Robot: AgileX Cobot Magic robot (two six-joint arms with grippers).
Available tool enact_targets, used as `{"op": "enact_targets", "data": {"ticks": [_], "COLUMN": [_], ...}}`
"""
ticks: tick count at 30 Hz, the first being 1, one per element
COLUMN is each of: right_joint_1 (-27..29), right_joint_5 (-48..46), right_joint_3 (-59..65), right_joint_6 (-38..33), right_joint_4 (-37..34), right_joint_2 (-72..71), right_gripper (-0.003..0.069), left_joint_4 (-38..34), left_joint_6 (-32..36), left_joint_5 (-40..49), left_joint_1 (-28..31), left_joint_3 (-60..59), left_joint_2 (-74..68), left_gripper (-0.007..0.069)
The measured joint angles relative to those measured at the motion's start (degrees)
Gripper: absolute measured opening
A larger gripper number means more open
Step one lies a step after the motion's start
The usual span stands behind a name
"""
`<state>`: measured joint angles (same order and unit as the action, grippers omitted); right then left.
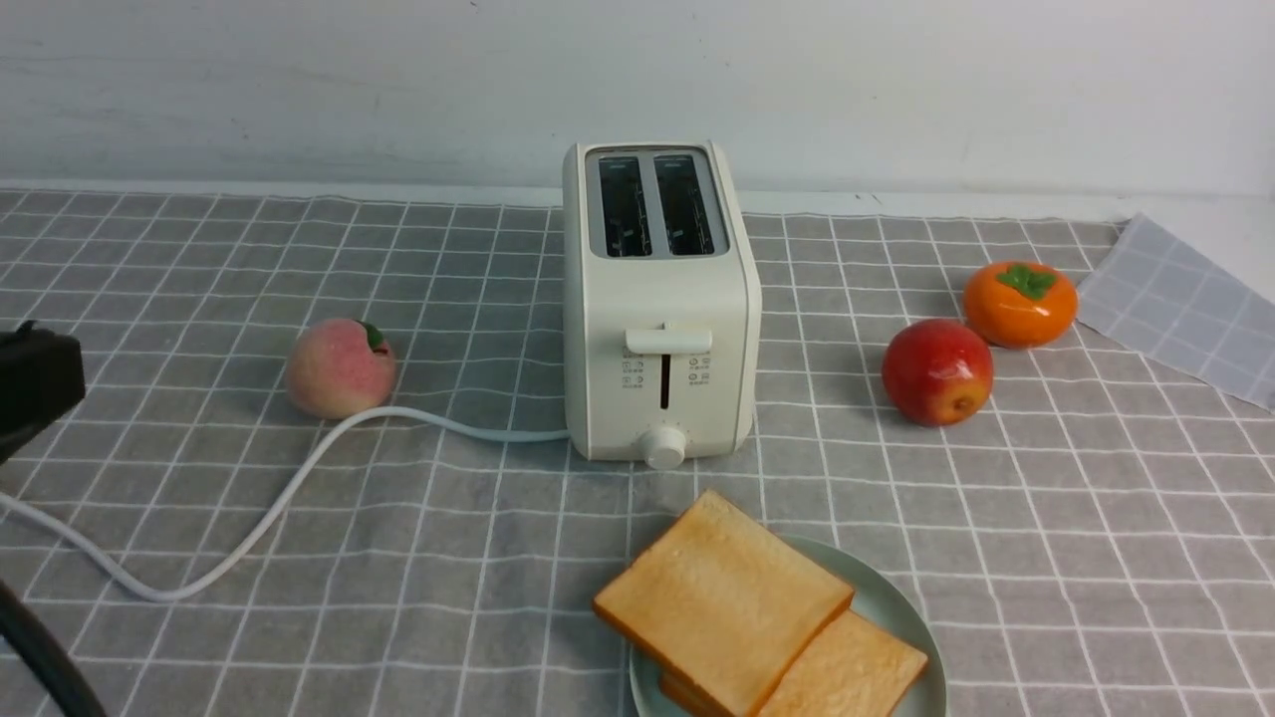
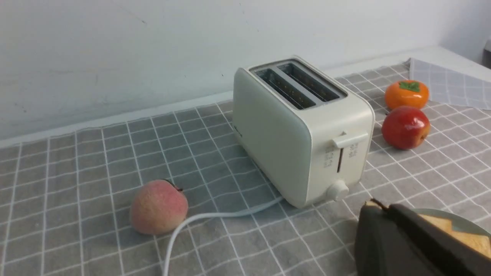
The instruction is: Take toasted bread from bread machine on grey coffee table place on plate.
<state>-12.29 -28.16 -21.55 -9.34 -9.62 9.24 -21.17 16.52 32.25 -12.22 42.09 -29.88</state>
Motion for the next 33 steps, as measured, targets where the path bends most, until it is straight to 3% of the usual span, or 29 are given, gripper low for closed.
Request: {"op": "enact_targets", "data": {"ticks": [8, 22, 33], "right_joint_1": [0.00, 0.00, 0.00], "right_joint_5": [0.00, 0.06, 0.06], "right_joint_3": [0.00, 0.00, 0.00], "right_joint_6": [0.00, 0.00, 0.00], "right_joint_4": [-0.84, -1.48, -1.55], "right_joint_2": [0.00, 0.00, 0.00], "right_gripper": [-0.0003, 0.0003, 0.0015], "left_joint_4": [-0.26, -0.26, -0.26], "left_joint_6": [-0.44, -0.44, -0.44], "left_joint_5": [4.49, 4.55, 4.32], "left_joint_1": [0.00, 0.00, 0.00], "left_joint_3": [0.19, 0.19, -9.64], "left_joint_2": [1.85, 1.91, 17.54], "left_gripper": [-0.0014, -0.0014, -0.0013]}}
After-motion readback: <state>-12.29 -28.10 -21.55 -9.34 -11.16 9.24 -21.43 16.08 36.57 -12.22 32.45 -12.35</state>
